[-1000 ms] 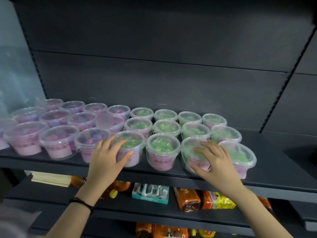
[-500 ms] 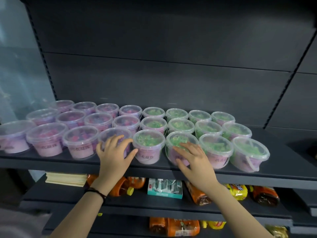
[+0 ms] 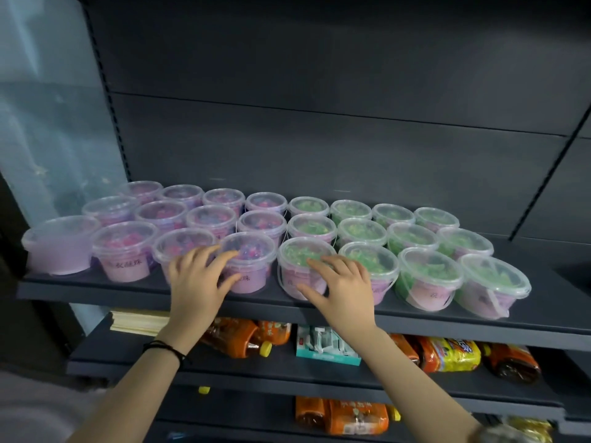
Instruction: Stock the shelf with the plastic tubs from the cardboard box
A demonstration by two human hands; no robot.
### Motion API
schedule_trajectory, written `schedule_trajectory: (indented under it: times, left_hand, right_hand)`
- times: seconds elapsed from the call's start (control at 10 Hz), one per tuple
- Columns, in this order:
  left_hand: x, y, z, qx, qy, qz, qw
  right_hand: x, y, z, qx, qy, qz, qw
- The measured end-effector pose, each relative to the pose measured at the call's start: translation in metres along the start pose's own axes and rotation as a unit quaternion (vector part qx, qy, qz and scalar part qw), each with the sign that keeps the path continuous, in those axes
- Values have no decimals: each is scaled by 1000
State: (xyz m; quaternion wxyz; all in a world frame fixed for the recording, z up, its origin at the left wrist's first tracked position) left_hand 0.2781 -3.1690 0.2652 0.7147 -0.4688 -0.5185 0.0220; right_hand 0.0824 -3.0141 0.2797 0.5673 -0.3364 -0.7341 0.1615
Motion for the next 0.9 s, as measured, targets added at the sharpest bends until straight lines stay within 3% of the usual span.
schedule_trajectory:
  times: [0.2,0.5,0.8,0.9]
  left_hand:
    - [-3,-3,-7,2,30,-6,1000]
    - [-7,-5,-5,12,25,-7,1000]
    - [9,-5,-4,2,30,-108,994]
    - [22,19,3,29,37,-114,992]
  right_hand:
    - [-5,-7,2,-20,-6,33,999]
    - [-2,-10,16,-9,-59,-7,998]
    - [10,-1,14,23,-57,-109,992]
    - [25,17,10,-7,-90,-116,989]
Point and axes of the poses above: each hand's wrist, its own y-axis away from the middle knuckle, its own x-axis out of the back of the hand, z = x × y, the point moved 3 cm from there along -y, towards the middle knuckle, and after that the axes turned 8 degrees about -y, right-handed, at the moved point
